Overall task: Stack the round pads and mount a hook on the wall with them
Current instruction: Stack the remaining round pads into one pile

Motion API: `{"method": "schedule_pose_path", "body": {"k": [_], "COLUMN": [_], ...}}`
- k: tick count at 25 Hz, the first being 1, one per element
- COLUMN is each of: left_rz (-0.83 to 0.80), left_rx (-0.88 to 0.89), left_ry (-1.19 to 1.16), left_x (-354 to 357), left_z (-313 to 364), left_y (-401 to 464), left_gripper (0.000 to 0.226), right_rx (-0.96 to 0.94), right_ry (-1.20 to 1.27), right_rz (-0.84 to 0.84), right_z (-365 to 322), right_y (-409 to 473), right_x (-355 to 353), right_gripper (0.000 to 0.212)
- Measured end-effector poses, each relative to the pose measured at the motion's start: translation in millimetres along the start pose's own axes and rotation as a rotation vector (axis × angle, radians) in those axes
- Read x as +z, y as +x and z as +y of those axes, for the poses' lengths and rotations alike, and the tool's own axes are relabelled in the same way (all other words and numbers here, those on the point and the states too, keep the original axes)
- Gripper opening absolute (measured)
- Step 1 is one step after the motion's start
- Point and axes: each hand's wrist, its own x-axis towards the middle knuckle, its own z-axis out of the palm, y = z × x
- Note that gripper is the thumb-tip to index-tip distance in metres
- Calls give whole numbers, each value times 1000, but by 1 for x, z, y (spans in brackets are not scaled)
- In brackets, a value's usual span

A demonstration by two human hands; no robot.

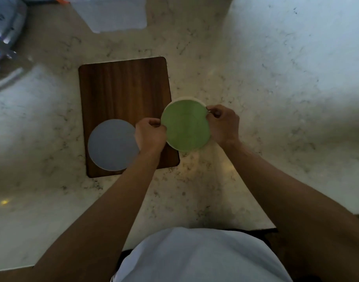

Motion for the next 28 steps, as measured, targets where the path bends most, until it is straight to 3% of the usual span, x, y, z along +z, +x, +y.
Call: {"method": "schedule_pose_path", "body": {"k": [14, 24, 28], "left_rz": [43, 20, 8], "left_rx": [187, 156, 172], "left_ry": [111, 132, 145], "left_x": [18, 12, 14], "left_z": [-5, -5, -8], "left_y": [11, 11, 10], "left_gripper": [15, 27, 22], "right_rx": [23, 52, 66], "right_ry": [-107, -166, -152], "right_rz": [1, -22, -39], "right_z": [4, 1, 2], "right_y": [13, 10, 9], "right_x": [21, 19, 17], "right_gripper": [27, 32, 32]}}
